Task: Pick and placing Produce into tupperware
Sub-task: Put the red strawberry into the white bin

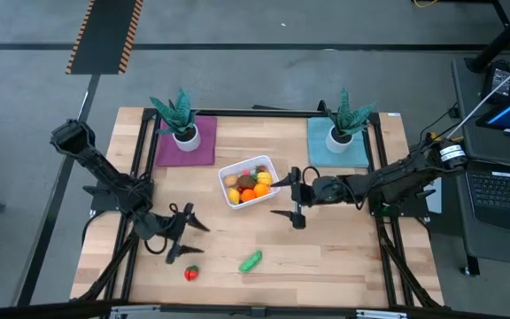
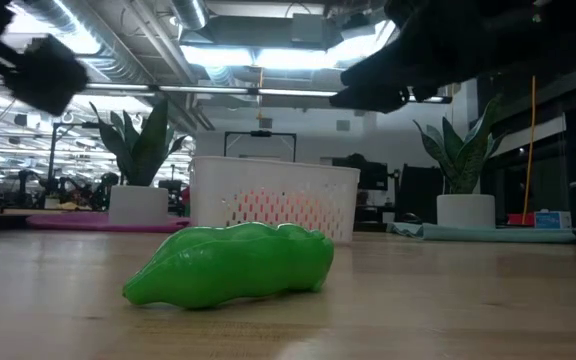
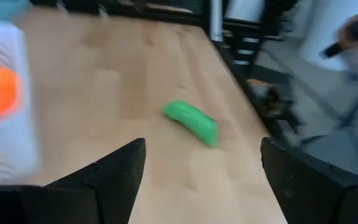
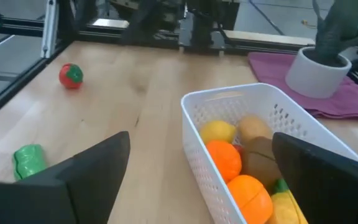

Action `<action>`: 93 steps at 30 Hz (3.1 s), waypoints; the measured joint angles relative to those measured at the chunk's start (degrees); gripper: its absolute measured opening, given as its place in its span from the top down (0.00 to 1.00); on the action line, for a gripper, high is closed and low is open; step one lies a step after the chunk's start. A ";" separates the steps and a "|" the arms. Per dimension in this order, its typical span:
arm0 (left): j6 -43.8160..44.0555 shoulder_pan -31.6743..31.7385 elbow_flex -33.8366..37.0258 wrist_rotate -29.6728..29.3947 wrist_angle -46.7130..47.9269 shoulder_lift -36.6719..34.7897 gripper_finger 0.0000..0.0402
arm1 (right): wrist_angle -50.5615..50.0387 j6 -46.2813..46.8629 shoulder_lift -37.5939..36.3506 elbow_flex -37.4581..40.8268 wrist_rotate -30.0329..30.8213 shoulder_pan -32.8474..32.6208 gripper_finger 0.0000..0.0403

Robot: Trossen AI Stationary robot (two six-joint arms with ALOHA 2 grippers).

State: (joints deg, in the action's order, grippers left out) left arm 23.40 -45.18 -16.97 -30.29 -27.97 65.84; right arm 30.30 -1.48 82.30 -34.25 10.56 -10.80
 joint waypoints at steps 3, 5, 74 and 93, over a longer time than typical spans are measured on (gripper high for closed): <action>3.88 -1.01 0.00 2.62 0.04 0.00 0.23 | -0.03 1.31 0.02 0.25 0.08 0.08 0.03; 3.98 -1.10 0.00 2.92 0.04 0.00 0.23 | 0.28 1.33 0.02 0.25 0.06 0.06 0.03; 106.53 -6.27 -75.67 14.98 97.33 48.57 0.23 | -2.83 -0.16 0.09 0.21 -1.69 -1.89 0.03; 111.53 -7.43 -67.12 22.30 90.48 48.63 0.23 | -3.01 -0.54 0.09 0.21 -5.23 -1.89 0.03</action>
State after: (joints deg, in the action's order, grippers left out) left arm 134.93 -52.62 -84.09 -7.99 62.52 114.48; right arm 27.29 -2.02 82.39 -34.04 5.32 -12.69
